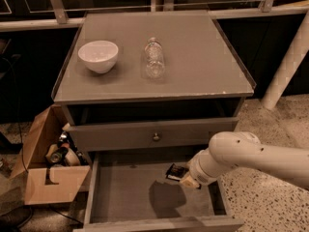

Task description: Pick rxbar chocolate from middle drawer and place on counter

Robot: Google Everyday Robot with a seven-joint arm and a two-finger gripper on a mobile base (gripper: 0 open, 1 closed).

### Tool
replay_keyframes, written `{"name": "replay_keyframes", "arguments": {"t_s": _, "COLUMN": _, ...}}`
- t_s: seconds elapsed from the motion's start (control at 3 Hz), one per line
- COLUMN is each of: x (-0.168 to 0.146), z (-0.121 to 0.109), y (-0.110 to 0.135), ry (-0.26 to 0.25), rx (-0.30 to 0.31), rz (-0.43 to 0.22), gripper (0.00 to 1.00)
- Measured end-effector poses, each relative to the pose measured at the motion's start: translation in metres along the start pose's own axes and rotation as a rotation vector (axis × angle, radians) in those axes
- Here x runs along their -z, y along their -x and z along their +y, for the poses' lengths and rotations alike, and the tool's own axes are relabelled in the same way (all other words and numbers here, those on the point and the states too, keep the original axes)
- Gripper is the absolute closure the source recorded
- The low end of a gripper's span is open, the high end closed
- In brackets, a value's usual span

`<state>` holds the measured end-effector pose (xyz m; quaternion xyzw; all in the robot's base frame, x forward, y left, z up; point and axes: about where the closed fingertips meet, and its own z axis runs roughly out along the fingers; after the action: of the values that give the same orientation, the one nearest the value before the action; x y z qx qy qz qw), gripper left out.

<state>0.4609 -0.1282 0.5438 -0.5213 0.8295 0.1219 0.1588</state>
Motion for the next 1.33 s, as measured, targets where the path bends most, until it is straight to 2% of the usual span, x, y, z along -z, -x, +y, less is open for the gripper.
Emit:
{"name": "replay_keyframes", "arguments": {"t_s": 0.33, "x": 0.000, "z": 0.000, "y": 0.000, "ry": 0.000, "rx": 0.000, "rz": 0.000, "gripper": 1.00}}
{"name": "replay_keyframes", "arguments": {"t_s": 0.67, "x": 0.039, "z": -0.017, "y": 0.004, "ry": -0.037, "rx": -0.029, "rz": -0.006, "gripper": 1.00}}
{"name": "replay_keyframes", "arguments": {"t_s": 1.0, "x": 0.089, "z": -0.025, "y": 0.002, "ry": -0.102, "rx": -0.029, "rz": -0.007, "gripper": 1.00}}
{"name": "replay_keyframes", "arguments": {"t_s": 1.33, "x": 0.091, "z": -0.025, "y": 0.003, "ry": -0.107, "rx": -0.027, "rz": -0.007, "gripper": 1.00}}
